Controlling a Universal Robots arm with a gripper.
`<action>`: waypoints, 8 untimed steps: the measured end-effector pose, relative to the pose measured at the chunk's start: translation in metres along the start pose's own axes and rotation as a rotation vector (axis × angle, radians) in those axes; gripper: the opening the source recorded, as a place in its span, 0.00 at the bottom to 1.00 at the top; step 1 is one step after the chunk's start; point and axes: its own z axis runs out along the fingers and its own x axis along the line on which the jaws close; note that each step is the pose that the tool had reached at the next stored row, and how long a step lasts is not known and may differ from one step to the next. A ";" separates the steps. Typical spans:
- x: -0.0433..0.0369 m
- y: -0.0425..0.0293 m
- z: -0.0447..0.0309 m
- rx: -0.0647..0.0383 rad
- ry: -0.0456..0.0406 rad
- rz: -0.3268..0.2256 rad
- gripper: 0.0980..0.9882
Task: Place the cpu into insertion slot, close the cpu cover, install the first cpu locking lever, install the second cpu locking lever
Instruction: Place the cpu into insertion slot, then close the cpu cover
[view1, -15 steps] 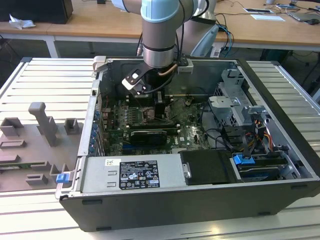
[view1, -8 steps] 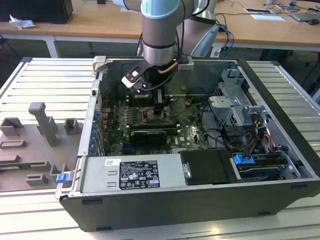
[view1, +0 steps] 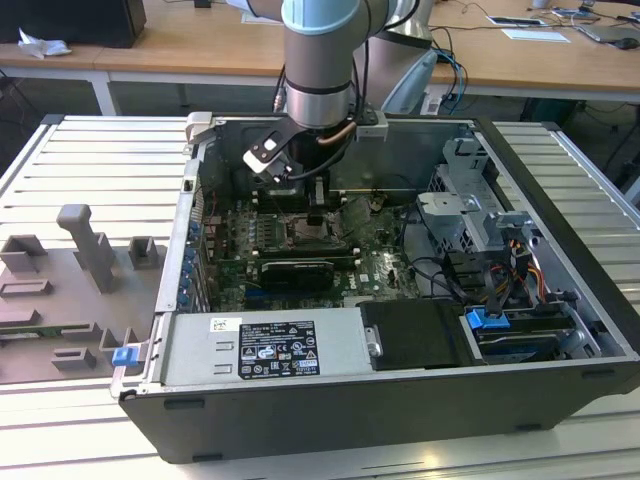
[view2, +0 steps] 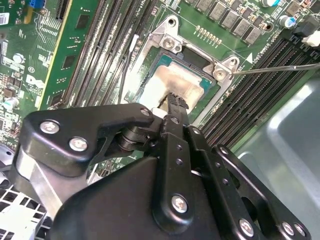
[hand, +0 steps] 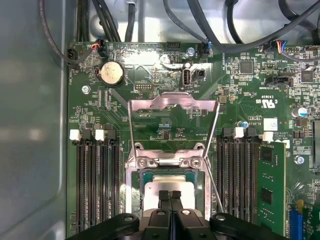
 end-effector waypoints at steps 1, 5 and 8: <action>0.0000 0.0000 -0.0005 0.000 -0.0001 0.000 0.01; 0.0000 0.0024 -0.0014 0.001 -0.0002 0.001 0.01; 0.0000 0.0117 -0.0010 0.003 -0.0001 0.000 0.01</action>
